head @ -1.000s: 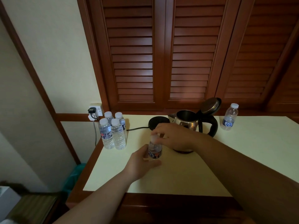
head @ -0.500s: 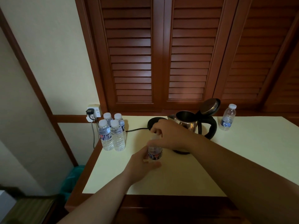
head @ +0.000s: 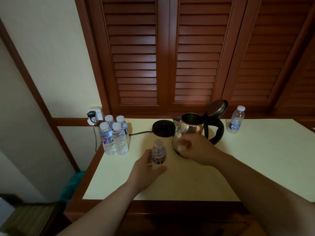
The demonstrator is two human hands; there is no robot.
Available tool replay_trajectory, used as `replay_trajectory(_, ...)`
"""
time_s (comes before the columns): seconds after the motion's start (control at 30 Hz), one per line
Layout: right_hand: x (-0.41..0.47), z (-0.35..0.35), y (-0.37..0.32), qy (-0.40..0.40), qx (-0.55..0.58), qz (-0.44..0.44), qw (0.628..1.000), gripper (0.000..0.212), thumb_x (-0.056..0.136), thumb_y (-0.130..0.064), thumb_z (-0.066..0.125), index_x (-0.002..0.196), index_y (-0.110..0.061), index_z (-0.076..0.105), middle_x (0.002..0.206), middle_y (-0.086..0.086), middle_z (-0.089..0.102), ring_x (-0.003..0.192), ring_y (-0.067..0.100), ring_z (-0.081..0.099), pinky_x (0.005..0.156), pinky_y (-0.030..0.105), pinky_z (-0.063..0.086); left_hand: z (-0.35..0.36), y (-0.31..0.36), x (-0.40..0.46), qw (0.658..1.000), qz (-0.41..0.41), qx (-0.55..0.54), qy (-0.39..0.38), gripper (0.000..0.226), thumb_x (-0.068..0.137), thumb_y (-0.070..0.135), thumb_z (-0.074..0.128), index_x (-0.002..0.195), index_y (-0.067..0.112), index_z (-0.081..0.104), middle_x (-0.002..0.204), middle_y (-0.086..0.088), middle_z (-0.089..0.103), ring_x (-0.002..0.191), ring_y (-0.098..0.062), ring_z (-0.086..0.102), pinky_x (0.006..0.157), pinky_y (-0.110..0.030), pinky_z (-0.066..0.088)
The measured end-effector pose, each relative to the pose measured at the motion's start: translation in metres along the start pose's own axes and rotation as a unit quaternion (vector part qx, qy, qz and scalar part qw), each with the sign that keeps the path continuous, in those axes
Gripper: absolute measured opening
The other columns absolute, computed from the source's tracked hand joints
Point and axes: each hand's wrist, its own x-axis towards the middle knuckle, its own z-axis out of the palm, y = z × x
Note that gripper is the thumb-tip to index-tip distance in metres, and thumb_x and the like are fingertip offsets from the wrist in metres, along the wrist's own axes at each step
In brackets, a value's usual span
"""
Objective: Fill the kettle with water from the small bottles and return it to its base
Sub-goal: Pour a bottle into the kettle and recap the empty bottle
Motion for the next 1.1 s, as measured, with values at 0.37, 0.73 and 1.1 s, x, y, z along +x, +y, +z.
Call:
replay_trajectory(0.37, -0.04, 0.063, 0.061, -0.037, -0.09, 0.058, 0.994, 0.046, 0.094, -0.048, 0.064, 0.136, -0.028, 0.061, 0.129, -0.008, 0.055, 0.123, 0.015, 0.05, 0.105, 0.035, 0.043, 0.017, 0.007, 0.002, 0.995, 0.009, 0.004, 0.098, 0.05, 0.081, 0.038, 0.086, 0.121, 0.03, 0.057, 0.106, 0.019, 0.069, 0.095, 0.006, 0.066, 0.072, -0.004, 0.048)
replay_trajectory(0.73, -0.063, 0.034, 0.116, -0.067, -0.193, 0.174, 0.963, 0.121, 0.064, -0.106, 0.033, 0.163, -0.042, 0.011, 0.174, 0.0, -0.001, 0.159, 0.023, -0.001, 0.128, 0.049, 0.003, -0.003, 0.048, 0.062, 0.99, 0.074, 0.016, 0.12, 0.043, 0.081, 0.039, 0.085, 0.113, 0.033, 0.059, 0.101, 0.02, 0.07, 0.092, 0.0, 0.069, 0.077, -0.025, 0.056)
replay_trajectory(1.1, -0.062, 0.034, 0.12, -0.074, -0.192, 0.155, 0.966, 0.122, 0.061, -0.109, 0.027, 0.163, -0.045, 0.006, 0.173, -0.001, -0.009, 0.159, 0.019, -0.01, 0.128, 0.049, -0.005, -0.032, 0.093, 0.126, 0.972, 0.18, 0.149, 0.018, 0.052, 0.082, 0.042, 0.084, 0.128, 0.034, 0.062, 0.109, 0.014, 0.072, 0.097, -0.003, 0.067, 0.08, -0.022, 0.05)
